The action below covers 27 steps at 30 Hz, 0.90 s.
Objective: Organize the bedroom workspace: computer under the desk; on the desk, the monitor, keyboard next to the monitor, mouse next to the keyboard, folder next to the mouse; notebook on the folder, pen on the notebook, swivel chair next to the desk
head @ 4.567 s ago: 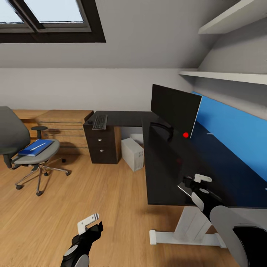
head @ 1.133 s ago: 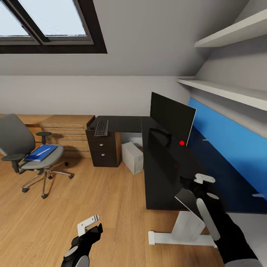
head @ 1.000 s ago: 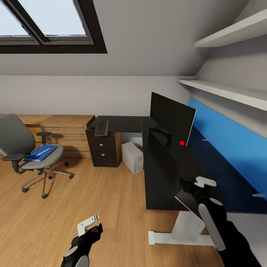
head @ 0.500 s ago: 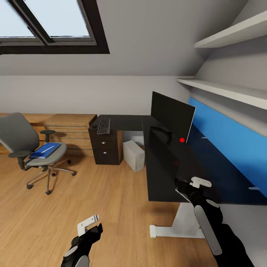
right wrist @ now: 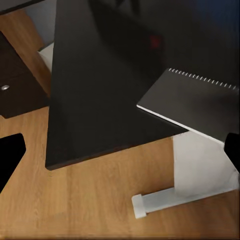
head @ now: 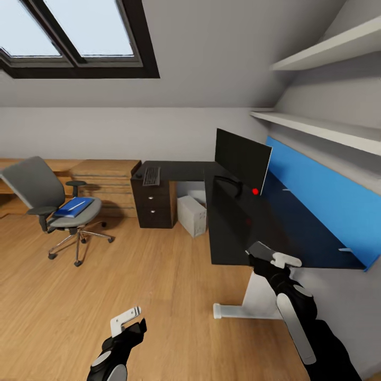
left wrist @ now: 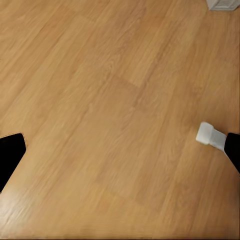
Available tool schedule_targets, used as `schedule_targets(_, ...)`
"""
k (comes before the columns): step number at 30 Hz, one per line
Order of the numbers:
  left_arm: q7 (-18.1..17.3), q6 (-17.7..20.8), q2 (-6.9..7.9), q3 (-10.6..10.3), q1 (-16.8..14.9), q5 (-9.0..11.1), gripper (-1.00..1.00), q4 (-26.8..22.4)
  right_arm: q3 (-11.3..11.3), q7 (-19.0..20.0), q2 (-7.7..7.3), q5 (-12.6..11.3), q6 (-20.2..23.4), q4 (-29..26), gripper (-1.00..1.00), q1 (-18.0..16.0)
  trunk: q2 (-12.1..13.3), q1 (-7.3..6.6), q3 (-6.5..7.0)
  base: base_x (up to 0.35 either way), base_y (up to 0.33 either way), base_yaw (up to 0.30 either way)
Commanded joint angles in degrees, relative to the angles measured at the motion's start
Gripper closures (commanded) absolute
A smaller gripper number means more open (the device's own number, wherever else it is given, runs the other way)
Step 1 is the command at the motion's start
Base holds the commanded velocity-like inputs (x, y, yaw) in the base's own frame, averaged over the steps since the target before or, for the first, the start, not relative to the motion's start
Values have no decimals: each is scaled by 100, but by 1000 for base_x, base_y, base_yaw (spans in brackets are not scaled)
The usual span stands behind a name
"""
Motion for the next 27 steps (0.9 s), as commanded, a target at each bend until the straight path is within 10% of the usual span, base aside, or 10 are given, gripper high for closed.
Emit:
schedule_targets(1, 42, 20, 6, -13, -5, 32, -100, -14, 13, -58, -6, -60, 11, -8, -100, -3, -5, -3, -7, -212, -29, -67)
schedule_targets(23, 58, 34, -5, -14, -5, 74, -100, -289, -35, -23, -23, -98, -23, 35, -100, -4, -487, 261, -222, -26, -3, -49)
schedule_targets(27, 67, 34, -11, -14, -5, 75, -100, -266, -477, -39, -11, -107, -52, 390, -100, -5, -647, 349, -294, 0, 0, 0)
